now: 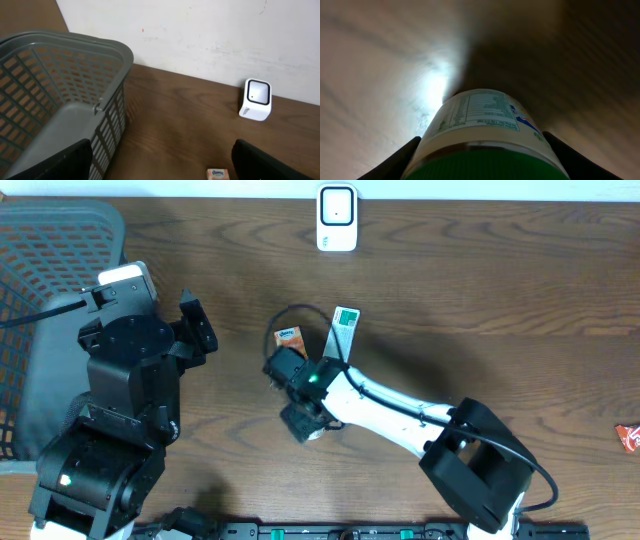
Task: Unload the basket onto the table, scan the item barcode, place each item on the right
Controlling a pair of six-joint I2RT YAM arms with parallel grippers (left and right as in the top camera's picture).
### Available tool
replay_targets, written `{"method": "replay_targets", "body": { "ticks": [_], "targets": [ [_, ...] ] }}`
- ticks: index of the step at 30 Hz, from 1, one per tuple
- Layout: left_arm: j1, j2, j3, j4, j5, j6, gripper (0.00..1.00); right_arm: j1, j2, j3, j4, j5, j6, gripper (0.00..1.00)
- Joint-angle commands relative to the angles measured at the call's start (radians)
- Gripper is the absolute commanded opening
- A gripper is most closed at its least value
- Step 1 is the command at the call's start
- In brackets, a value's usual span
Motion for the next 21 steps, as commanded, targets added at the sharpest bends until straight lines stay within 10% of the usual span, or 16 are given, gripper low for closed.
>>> {"method": "replay_targets", "body": {
  "ticks": [1, 10, 21],
  "targets": [
    [0.002, -0.003, -0.01, 0.0, -0.01, -0.005, 0.89, -0.04, 0.009, -0.007, -0.021, 0.01, 0.386, 0.52],
    [0.002, -0.003, -0.01, 0.0, -0.01, -0.005, 0.89, -0.068, 0.009, -0.007, -0.013, 0.03, 0.576, 0.99],
    [0.002, -0.003, -0.01, 0.0, -0.01, -0.005, 0.89, -0.069, -0.016, -0.006, -0.068, 0.035, 0.575, 0.99]
  ]
}}
